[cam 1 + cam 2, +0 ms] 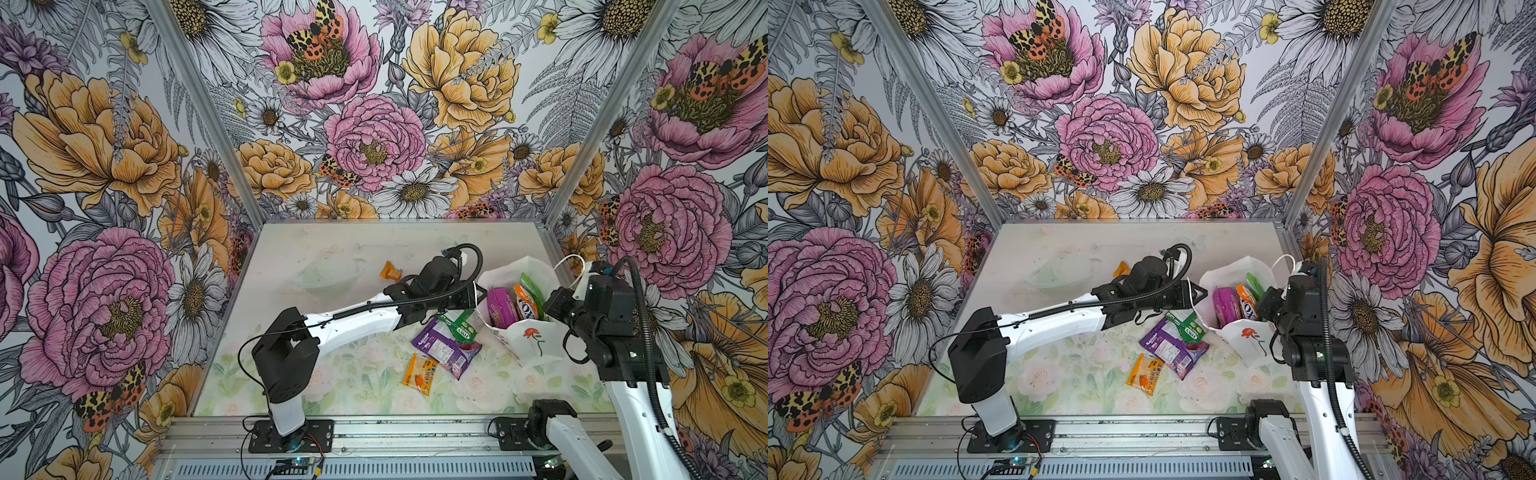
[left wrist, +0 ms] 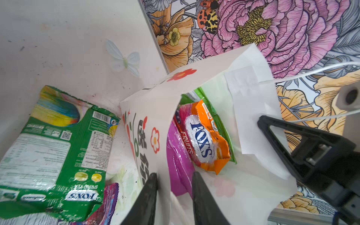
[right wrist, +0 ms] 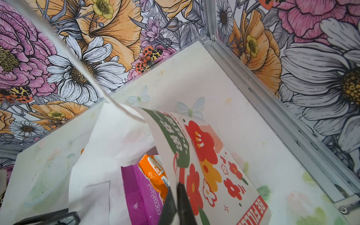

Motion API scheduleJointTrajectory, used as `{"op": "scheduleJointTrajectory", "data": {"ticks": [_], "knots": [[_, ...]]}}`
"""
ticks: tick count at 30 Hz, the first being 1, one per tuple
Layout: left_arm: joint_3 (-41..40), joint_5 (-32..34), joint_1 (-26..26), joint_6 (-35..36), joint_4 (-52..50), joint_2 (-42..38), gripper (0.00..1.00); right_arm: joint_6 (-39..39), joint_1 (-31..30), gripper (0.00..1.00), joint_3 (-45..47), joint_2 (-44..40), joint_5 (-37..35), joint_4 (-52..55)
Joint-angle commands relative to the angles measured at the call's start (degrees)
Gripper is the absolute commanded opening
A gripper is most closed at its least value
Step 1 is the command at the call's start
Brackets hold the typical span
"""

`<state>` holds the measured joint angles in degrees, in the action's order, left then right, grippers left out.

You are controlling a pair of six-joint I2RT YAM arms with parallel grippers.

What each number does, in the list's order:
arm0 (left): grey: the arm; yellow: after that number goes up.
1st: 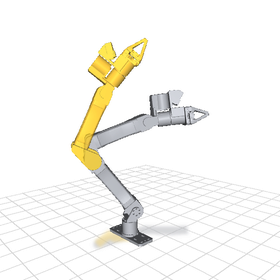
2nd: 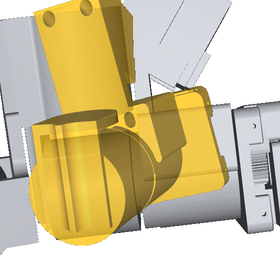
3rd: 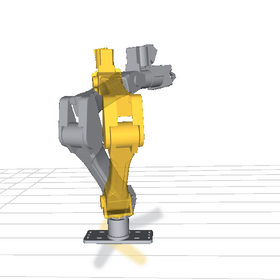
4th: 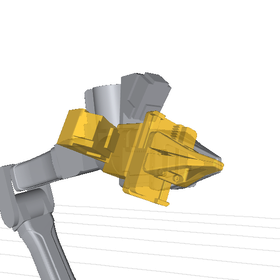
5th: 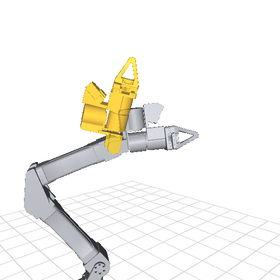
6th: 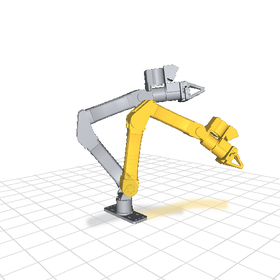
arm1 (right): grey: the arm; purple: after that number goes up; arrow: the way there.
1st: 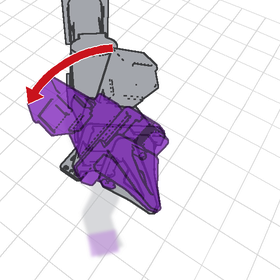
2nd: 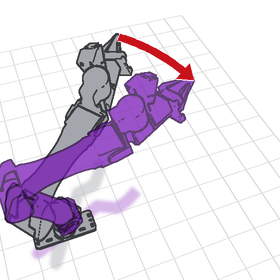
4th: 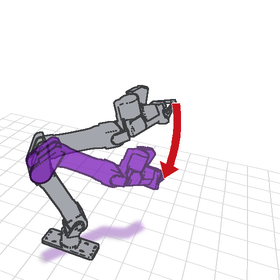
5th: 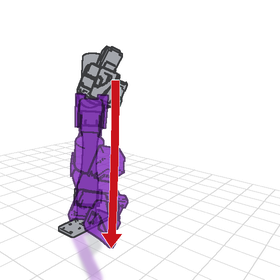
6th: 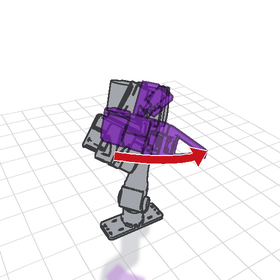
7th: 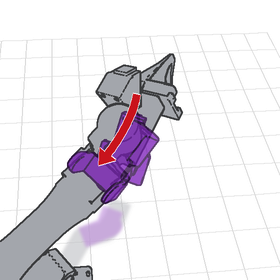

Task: Place the snacks into the paper bag
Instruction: Pick up the paper bag from the middle-right of the table.

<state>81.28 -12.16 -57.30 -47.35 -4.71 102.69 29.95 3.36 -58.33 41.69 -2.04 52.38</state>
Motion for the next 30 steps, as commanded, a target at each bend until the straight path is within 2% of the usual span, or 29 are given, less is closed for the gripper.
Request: {"op": "scheduleJointTrajectory", "data": {"ticks": [1, 7, 12, 15, 18, 22, 27, 30], "knots": [[4.11, -0.93, -1.13, 1.34, -2.26, 1.07, 0.20, -0.53, 0.08, 0.00, -0.46, 0.00, 0.47, -2.81], [11.51, -1.23, -1.89, 1.24, -4.07, 4.64, 0.01, -0.47, 0.11, 0.00, -2.76, 0.99, 0.03, -2.51], [20.85, -0.15, -4.35, 1.99, -5.42, 6.23, 0.00, -0.20, 0.25, 0.00, -4.99, 1.47, -2.21, -1.50], [22.63, 2.41, -5.63, 2.61, -5.69, 5.99, 0.00, -0.10, 0.35, 0.00, -5.26, 3.13, 0.62, -1.64], [18.32, 3.14, -4.64, 0.29, -1.34, 3.76, 0.00, -0.02, 0.22, 0.00, -4.48, 4.73, 3.98, -2.50], [10.58, 8.41, -3.50, 0.33, 1.84, -3.04, 0.00, 1.87, -1.74, 0.00, -3.05, 6.84, 7.89, -5.23], [2.20, 8.99, 0.23, -0.89, 3.26, -8.70, 0.00, 4.22, -13.33, 0.00, -3.28, 11.83, 2.39, -8.10], [-2.55, 11.65, 2.10, -0.34, 2.41, -12.70, 0.00, 6.03, -17.51, 0.00, -3.24, 15.54, 3.22, -11.28]]}}
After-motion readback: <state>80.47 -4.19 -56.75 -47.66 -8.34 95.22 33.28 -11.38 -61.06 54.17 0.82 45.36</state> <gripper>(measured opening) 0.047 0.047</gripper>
